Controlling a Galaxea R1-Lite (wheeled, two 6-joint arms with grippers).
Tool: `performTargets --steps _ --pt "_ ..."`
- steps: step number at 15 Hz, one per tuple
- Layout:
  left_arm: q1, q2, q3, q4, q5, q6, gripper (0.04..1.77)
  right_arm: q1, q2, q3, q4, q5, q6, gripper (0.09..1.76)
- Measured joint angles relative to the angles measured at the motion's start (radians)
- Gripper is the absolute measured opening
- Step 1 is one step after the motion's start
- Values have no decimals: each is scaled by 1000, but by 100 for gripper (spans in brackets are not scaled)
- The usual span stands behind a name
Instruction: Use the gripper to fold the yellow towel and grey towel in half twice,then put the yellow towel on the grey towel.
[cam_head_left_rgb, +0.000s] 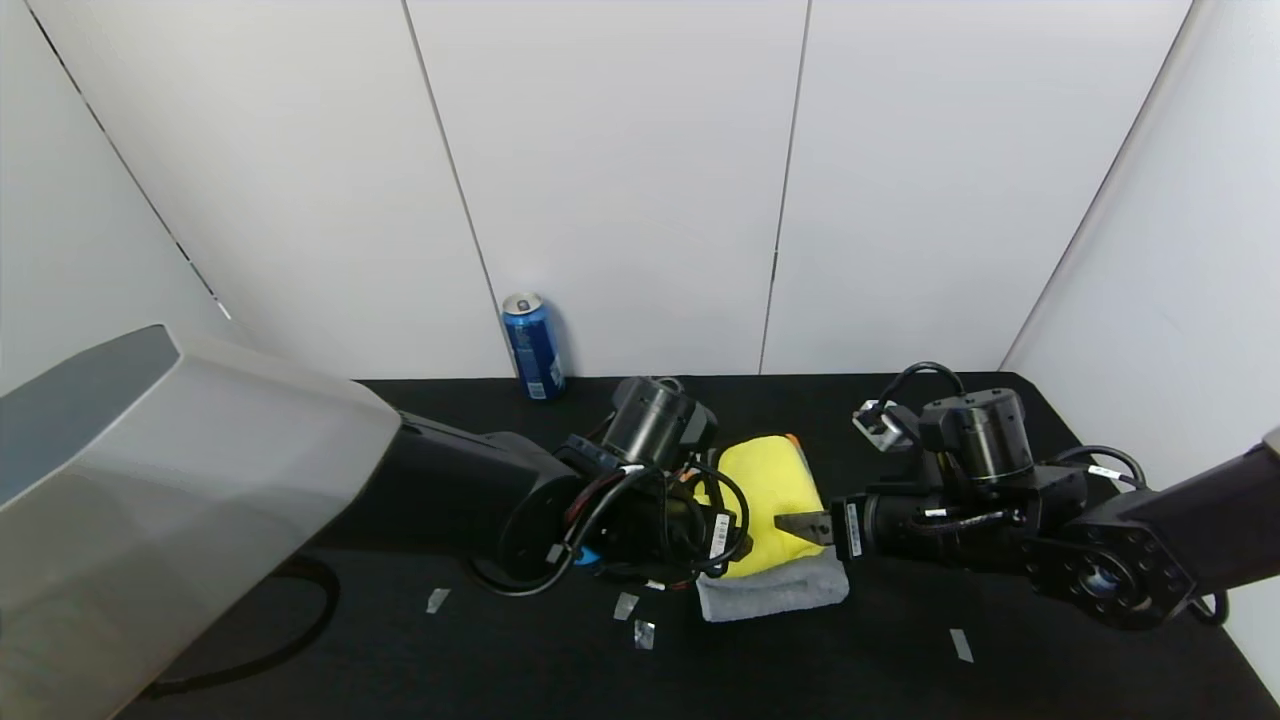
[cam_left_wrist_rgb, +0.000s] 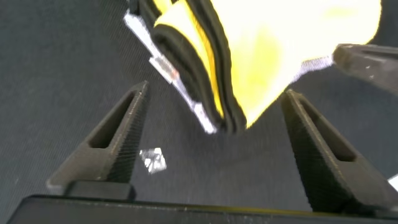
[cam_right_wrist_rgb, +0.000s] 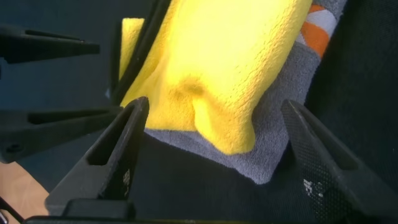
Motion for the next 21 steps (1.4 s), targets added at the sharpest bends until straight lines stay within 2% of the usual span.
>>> performTargets --steps 5,8,13,17,21 --pt "-3 -85 71 0 3 -3 160 4 -80 51 2 -5 1 162" --pt "-13 -153 129 0 19 -2 164 6 -127 97 -6 -76 0 165" --pt "-20 -314 245 11 25 4 168 36 -237 170 9 -99 0 168" --pt "-17 -438 316 58 30 8 169 60 -319 244 11 -208 0 169" --pt "-14 -564 391 98 31 15 170 58 -401 308 17 -219 2 170"
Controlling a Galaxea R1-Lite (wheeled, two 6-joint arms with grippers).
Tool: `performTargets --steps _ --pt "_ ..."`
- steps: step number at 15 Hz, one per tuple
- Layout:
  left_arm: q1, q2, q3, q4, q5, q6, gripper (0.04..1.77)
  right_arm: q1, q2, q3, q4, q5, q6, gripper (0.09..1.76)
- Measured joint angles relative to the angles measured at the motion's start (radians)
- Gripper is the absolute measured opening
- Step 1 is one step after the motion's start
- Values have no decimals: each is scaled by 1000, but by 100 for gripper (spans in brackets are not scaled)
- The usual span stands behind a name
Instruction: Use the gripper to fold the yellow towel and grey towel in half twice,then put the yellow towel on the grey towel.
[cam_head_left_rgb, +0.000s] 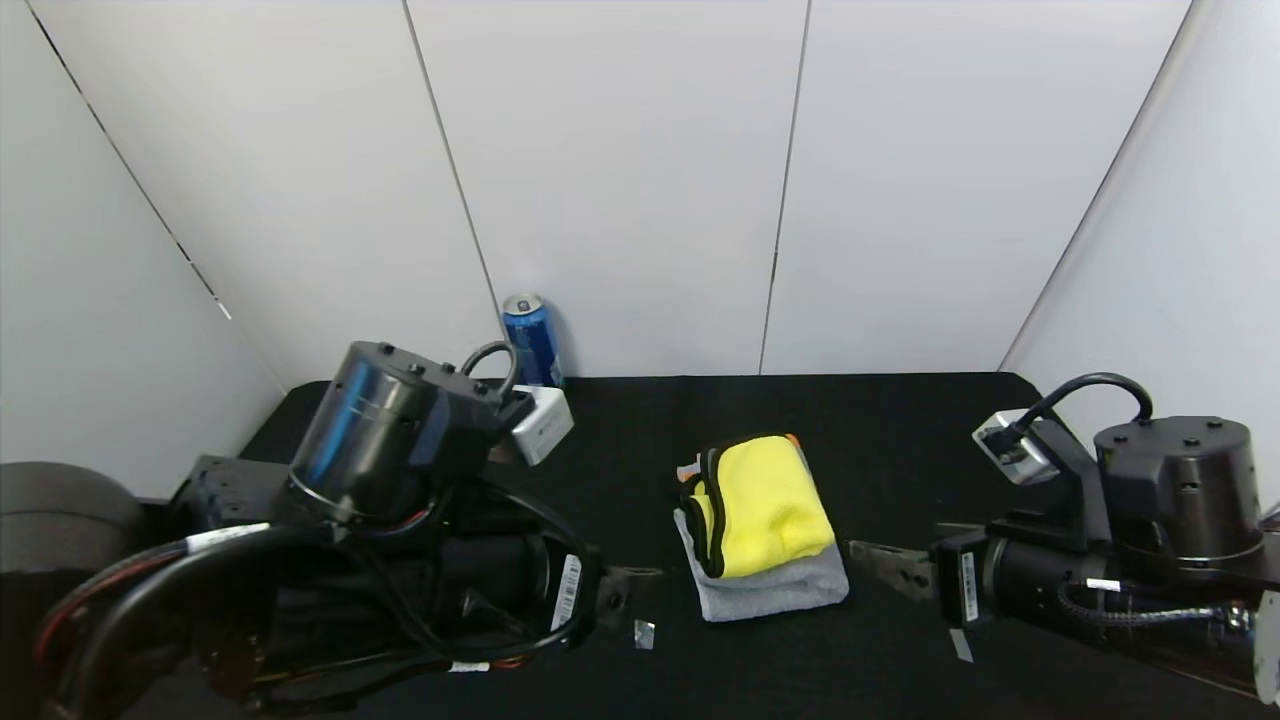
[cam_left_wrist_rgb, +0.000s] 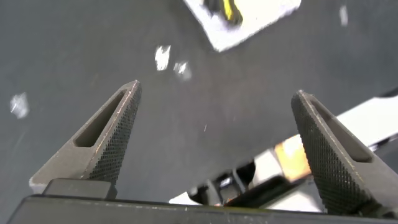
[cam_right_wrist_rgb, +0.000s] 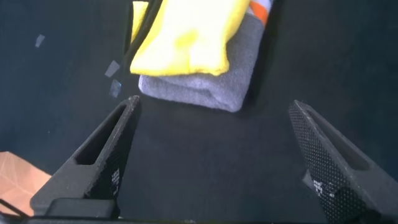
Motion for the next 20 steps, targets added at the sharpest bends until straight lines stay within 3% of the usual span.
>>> performTargets --steps 6,12,20 --pt "27 -171 67 96 1 2 170 -55 -157 84 71 0 1 170" --pt "65 -350 141 185 4 51 171 -133 -363 122 228 6 0 170" --pt "221 -613 212 293 -7 143 172 -337 -768 155 518 114 -15 170"
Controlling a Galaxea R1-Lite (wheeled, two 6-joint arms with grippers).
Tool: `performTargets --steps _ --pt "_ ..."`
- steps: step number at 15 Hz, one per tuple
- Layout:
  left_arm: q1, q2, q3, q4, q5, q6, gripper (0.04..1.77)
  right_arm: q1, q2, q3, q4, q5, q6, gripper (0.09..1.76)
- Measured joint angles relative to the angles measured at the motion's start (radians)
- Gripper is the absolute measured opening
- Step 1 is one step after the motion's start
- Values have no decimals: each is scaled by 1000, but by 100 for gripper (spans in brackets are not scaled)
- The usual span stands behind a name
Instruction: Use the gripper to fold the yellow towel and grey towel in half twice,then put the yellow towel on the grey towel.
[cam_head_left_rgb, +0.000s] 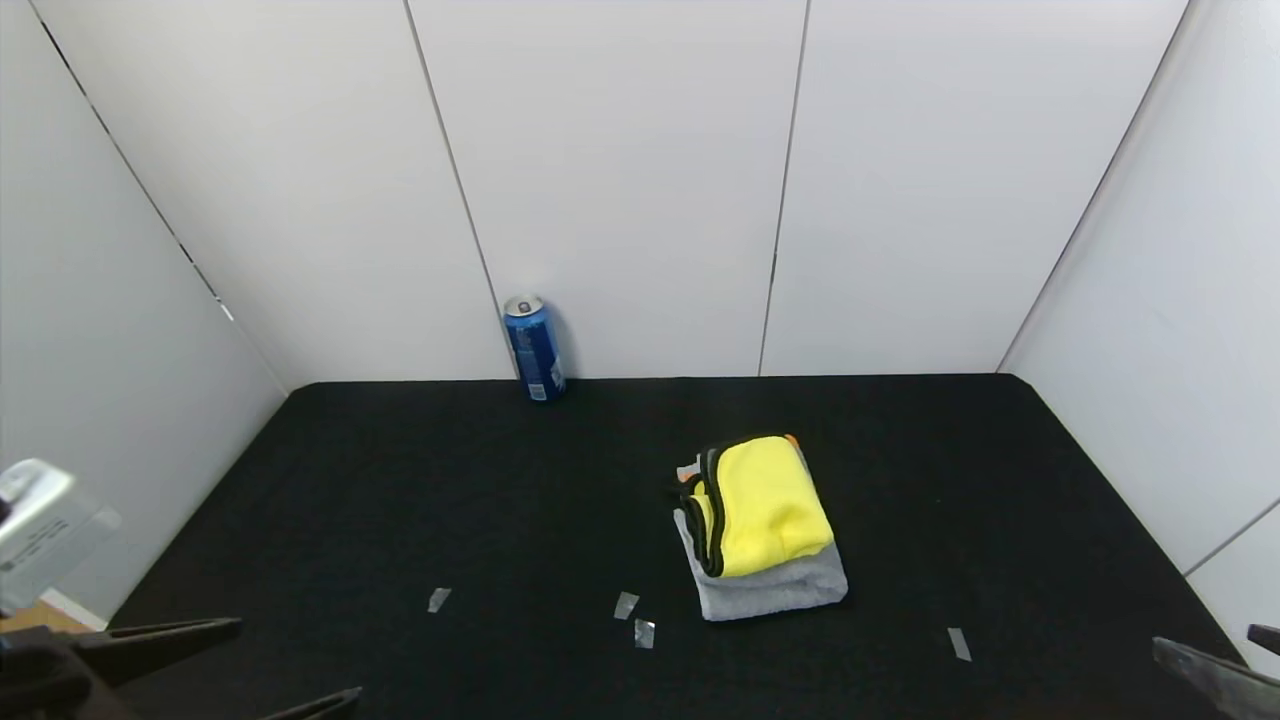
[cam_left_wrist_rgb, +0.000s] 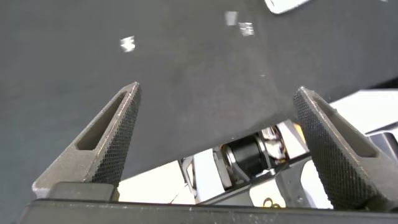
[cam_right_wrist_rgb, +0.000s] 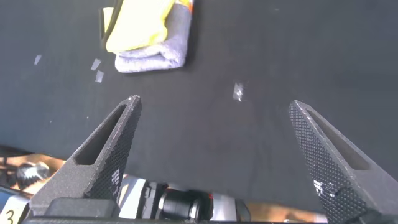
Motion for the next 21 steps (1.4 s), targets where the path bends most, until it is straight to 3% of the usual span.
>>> performTargets --steps 4,8,13,21 --pt "94 -127 6 89 -11 5 172 -89 -180 3 134 44 -13 170" --pt "152 -237 14 162 -22 5 172 -124 -330 9 224 51 -15 170" --pt "242 -370 15 268 -163 5 172 -124 -494 37 313 51 -14 171" --pt "317 -545 6 378 -173 20 172 -130 -654 50 430 51 -15 171"
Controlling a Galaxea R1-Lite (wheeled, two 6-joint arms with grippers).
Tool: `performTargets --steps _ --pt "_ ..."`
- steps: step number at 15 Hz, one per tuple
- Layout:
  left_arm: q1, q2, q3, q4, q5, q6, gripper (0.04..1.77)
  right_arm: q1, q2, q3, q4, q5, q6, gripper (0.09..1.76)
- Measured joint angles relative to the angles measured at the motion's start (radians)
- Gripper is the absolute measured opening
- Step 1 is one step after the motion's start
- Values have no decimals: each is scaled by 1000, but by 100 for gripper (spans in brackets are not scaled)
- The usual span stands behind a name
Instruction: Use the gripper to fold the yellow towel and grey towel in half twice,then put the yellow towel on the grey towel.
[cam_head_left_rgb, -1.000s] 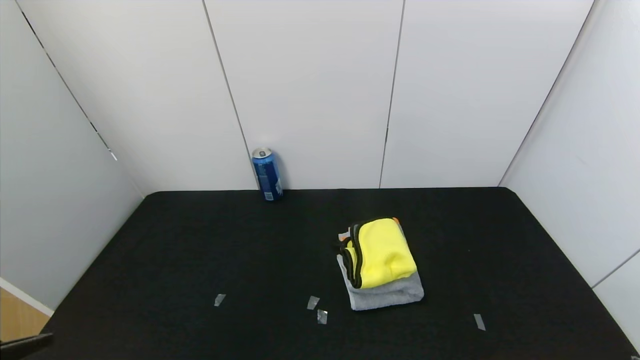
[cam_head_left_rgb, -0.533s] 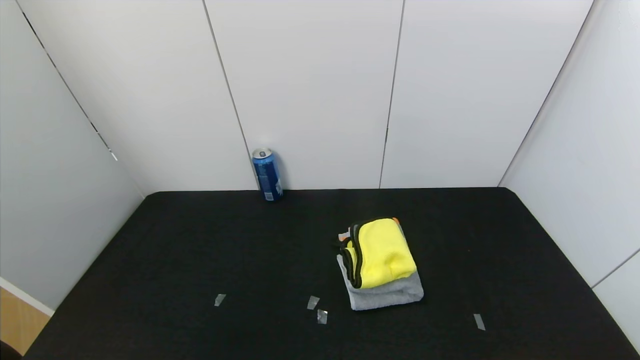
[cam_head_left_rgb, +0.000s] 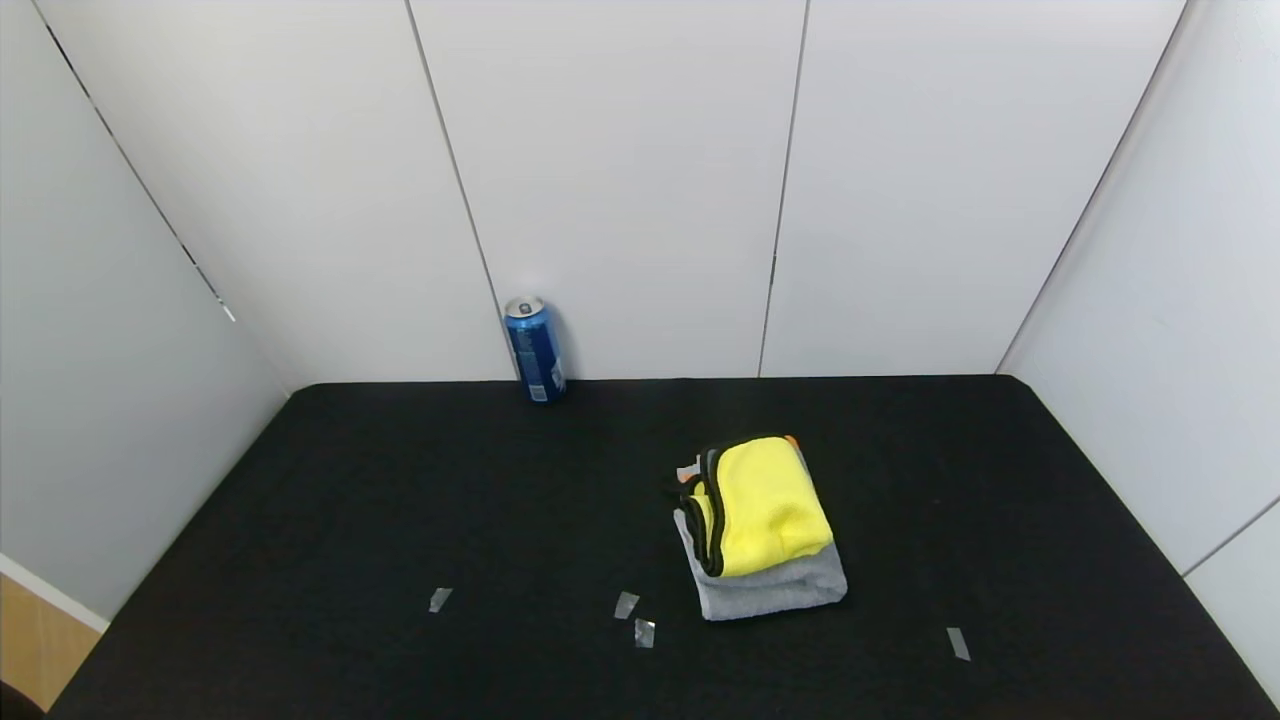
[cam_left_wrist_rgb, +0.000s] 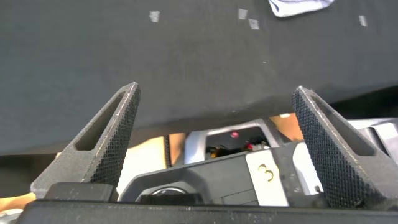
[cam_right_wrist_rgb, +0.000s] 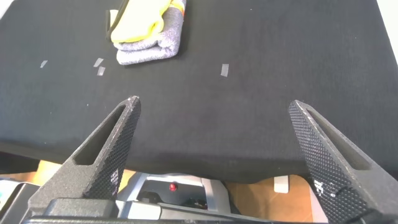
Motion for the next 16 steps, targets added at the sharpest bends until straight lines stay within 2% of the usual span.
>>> performTargets --steps 2,6,10,12,16 --pt "50 -35 -2 23 -29 43 172 0 -18 3 9 0 0 171" --pt "164 -112 8 61 -140 101 172 0 -57 29 8 -4 -2 171" --pt "183 -189 49 39 -139 104 172 1 -111 44 -12 -35 -4 171" --pt "184 -230 85 2 -135 104 172 1 -137 68 -84 -78 -9 171" --pt "185 -312 231 -213 -73 112 172 1 -151 156 -287 -171 -64 171"
